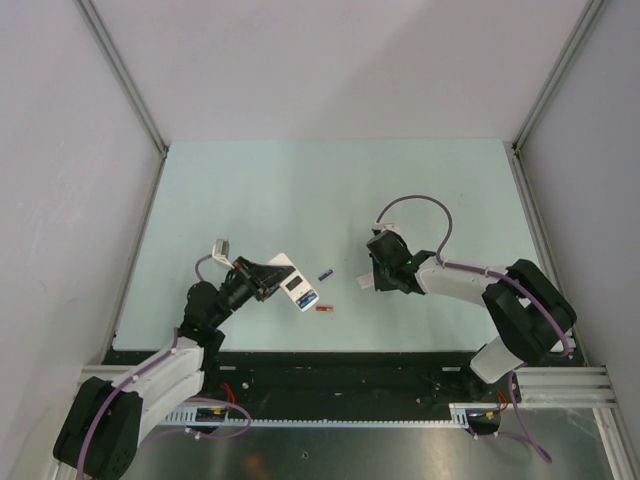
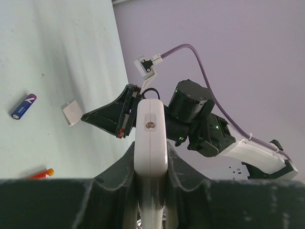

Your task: Load the batteries into the remote control

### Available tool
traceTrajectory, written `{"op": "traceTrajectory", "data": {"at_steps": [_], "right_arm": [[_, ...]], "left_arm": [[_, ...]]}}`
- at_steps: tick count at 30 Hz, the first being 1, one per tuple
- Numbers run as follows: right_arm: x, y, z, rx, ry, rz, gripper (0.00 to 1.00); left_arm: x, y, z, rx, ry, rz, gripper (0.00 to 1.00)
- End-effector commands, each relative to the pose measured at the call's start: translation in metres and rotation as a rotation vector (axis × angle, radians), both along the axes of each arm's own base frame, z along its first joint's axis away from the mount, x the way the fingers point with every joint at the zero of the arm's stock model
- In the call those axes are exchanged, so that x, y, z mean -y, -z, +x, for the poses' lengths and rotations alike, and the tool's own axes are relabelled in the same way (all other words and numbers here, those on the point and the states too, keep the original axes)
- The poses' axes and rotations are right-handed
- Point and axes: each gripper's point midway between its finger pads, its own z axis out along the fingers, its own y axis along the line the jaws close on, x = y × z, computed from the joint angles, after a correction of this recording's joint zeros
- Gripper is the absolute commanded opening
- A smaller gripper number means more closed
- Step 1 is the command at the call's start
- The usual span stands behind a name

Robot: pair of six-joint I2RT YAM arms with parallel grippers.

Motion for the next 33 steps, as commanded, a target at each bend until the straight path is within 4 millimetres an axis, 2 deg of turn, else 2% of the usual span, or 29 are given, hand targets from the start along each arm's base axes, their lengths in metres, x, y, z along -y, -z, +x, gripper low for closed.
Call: {"op": "traceTrajectory", "data": {"at_steps": [1, 7, 11, 13, 14, 16, 17, 19, 20, 23, 27, 33], "right_arm": [[0.020, 0.001, 0.005, 0.014, 0.026, -0.090, 0.00], [0.041, -0.017, 0.010, 0.101, 0.139, -0.163, 0.00], [0.050, -0.038, 0.017, 0.193, 0.220, -0.154, 0.00], [0.046, -0.047, 0.021, 0.230, 0.212, -0.116, 0.09], [0.044, -0.051, 0.020, 0.240, 0.207, -0.096, 0.19], [0.040, -0.057, 0.024, 0.247, 0.199, -0.050, 0.27], [0.031, -0.057, 0.021, 0.218, 0.164, -0.001, 0.37], [0.029, -0.063, 0.022, 0.190, 0.170, 0.063, 0.49], [0.021, -0.064, 0.016, 0.151, 0.133, 0.104, 0.66], [0.011, -0.071, 0.011, 0.158, 0.083, 0.138, 0.87], [-0.008, -0.076, 0.010, 0.161, 0.035, 0.176, 0.88], [-0.028, -0.051, 0.000, 0.112, -0.029, 0.059, 0.88]], "left_arm": [[-0.008, 0.050, -0.019, -0.081, -0.001, 0.048, 0.00], [-0.010, 0.051, -0.018, -0.063, -0.015, 0.061, 0.01], [-0.010, 0.050, -0.016, -0.071, -0.018, 0.055, 0.00], [-0.011, 0.050, -0.016, -0.089, -0.027, 0.036, 0.00], [-0.012, 0.050, -0.015, -0.094, -0.033, 0.033, 0.00], [-0.012, 0.049, -0.015, -0.094, -0.041, 0.025, 0.00], [-0.013, 0.049, -0.015, -0.094, -0.042, 0.021, 0.00], [-0.012, 0.049, -0.016, -0.122, -0.039, 0.000, 0.00], [-0.011, 0.050, -0.017, -0.127, -0.027, 0.002, 0.00], [-0.004, 0.046, -0.020, -0.104, 0.025, 0.024, 0.00], [-0.002, 0.044, -0.018, -0.097, 0.035, 0.035, 0.00], [-0.002, 0.033, -0.018, -0.041, 0.034, 0.035, 0.00]]}}
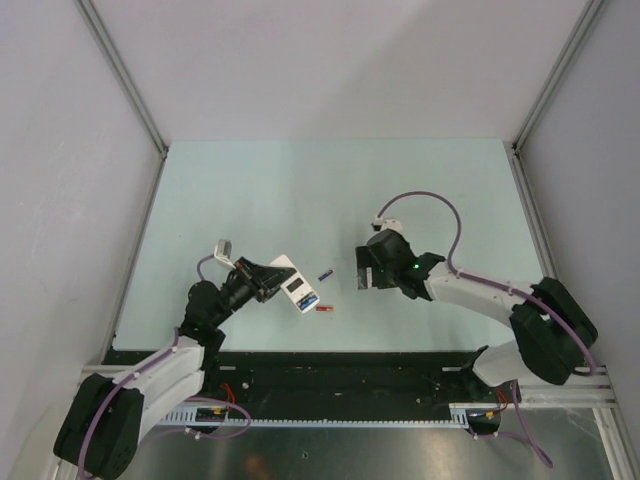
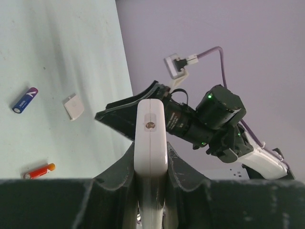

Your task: Load the batteries into the remote control

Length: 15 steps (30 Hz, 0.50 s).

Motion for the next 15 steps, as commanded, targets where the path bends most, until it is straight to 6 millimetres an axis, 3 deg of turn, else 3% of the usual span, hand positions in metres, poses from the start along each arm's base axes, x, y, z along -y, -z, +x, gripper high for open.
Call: {"op": "traceTrajectory", "data": {"at_steps": [1, 10, 15], "right_arm": [[-0.024, -0.001, 0.004, 0.007, -0.048, -0.034, 0.88], [-0.026, 0.020, 0.007, -0.036, -0.096, -0.159, 0.91], [-0.026, 0.033, 0.010, -0.064, -0.124, -0.192, 0.88]], "left_arm": [[-0.004, 0.027, -0.016, -0.007, 0.018, 0.034, 0.00], [-0.001, 0.012, -0.020, 0.066, 0.047, 0.038, 0.00], [-0.001, 0.013, -0.021, 0.066, 0.052, 0.038, 0.00]]}}
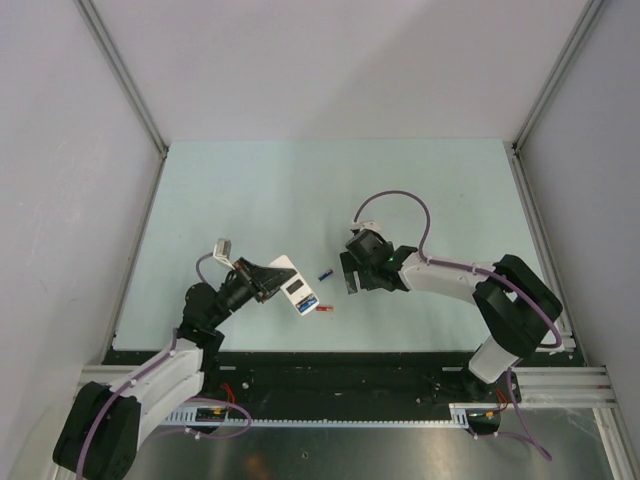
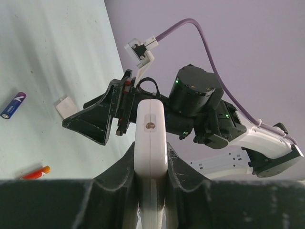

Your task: Load the batteries into the remote control

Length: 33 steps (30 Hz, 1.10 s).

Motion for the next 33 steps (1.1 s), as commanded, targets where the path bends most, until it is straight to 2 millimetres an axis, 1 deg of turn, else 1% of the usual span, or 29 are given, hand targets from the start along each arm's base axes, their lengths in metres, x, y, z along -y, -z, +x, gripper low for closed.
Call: {"op": "traceTrajectory", "data": {"at_steps": [1, 11, 16, 21, 27, 33], "right_arm": [[0.001, 0.002, 0.009, 0.005, -0.023, -0.043, 0.87], [0.004, 0.013, 0.013, -0.041, -0.060, -0.038, 0.81], [0.004, 0.014, 0.012, -0.054, -0.081, -0.039, 0.75], [0.004, 0.012, 0.011, -0.048, -0.105, -0.054, 0.74], [0.006, 0.015, 0.009, -0.050, -0.120, -0.087, 0.73], [0.004, 0.017, 0.007, -0.047, -0.143, -0.116, 0.69]], "left_arm": [[-0.003, 0.024, -0.013, -0.011, 0.019, 0.030, 0.00], [-0.002, 0.026, -0.014, -0.008, 0.026, 0.037, 0.00], [-0.002, 0.025, -0.014, -0.004, 0.024, 0.036, 0.00], [-0.002, 0.026, -0.013, -0.011, 0.023, 0.038, 0.00], [-0.003, 0.028, -0.012, -0.017, 0.021, 0.040, 0.00], [-0.002, 0.028, -0.013, -0.019, 0.023, 0.041, 0.00]]}}
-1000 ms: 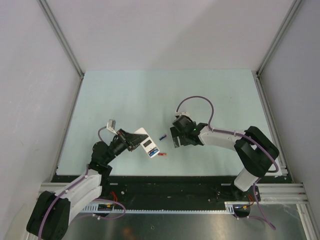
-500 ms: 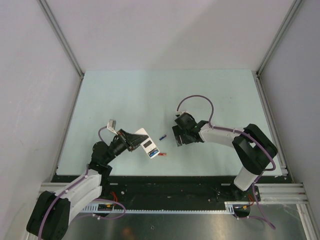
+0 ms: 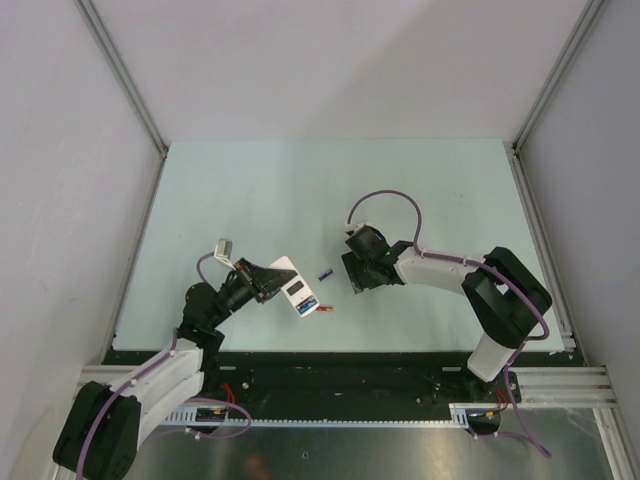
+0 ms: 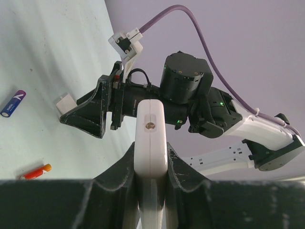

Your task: Load the batteries into the remote control

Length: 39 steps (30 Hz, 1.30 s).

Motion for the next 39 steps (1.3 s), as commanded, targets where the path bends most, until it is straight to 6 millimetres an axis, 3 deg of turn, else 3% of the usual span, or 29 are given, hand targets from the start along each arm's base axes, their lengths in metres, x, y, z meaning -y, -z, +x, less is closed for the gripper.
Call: {"op": "traceTrajectory", "data": {"at_steps": [1, 11, 18, 21, 26, 28, 29, 31, 32, 39], "right_arm": [[-0.001, 0.001, 0.000, -0.003, -0.028, -0.047, 0.69], [0.000, 0.001, -0.003, -0.010, -0.019, -0.057, 0.61], [0.003, 0.001, -0.003, -0.011, -0.016, -0.065, 0.50], [0.003, -0.012, -0.003, 0.007, 0.000, -0.044, 0.41], [-0.001, -0.067, -0.015, 0.047, -0.009, 0.052, 0.33], [0.005, -0.081, -0.027, 0.031, -0.020, 0.045, 0.31], [0.001, -0.100, -0.030, 0.054, -0.031, 0.072, 0.30], [0.005, -0.112, -0.043, 0.027, -0.040, 0.062, 0.28], [0.002, -0.131, -0.045, 0.052, -0.047, 0.092, 0.28], [-0.005, -0.187, -0.073, 0.061, -0.102, 0.119, 0.27]], "left_arm": [[-0.004, 0.027, -0.011, -0.027, 0.006, 0.028, 0.00], [-0.004, 0.027, -0.011, -0.028, 0.006, 0.029, 0.00], [-0.004, 0.028, -0.012, -0.031, 0.008, 0.029, 0.00], [-0.004, 0.029, -0.010, -0.040, 0.002, 0.026, 0.00], [0.000, 0.022, -0.003, -0.047, -0.004, 0.023, 0.00], [0.004, 0.029, -0.002, -0.078, -0.001, 0.036, 0.00], [0.008, 0.011, 0.008, -0.047, -0.008, 0.021, 0.00], [0.016, 0.014, 0.014, -0.081, -0.001, 0.033, 0.00], [0.019, 0.005, 0.022, -0.071, -0.008, 0.023, 0.00], [0.046, -0.011, 0.052, -0.095, -0.003, -0.025, 0.00]]}}
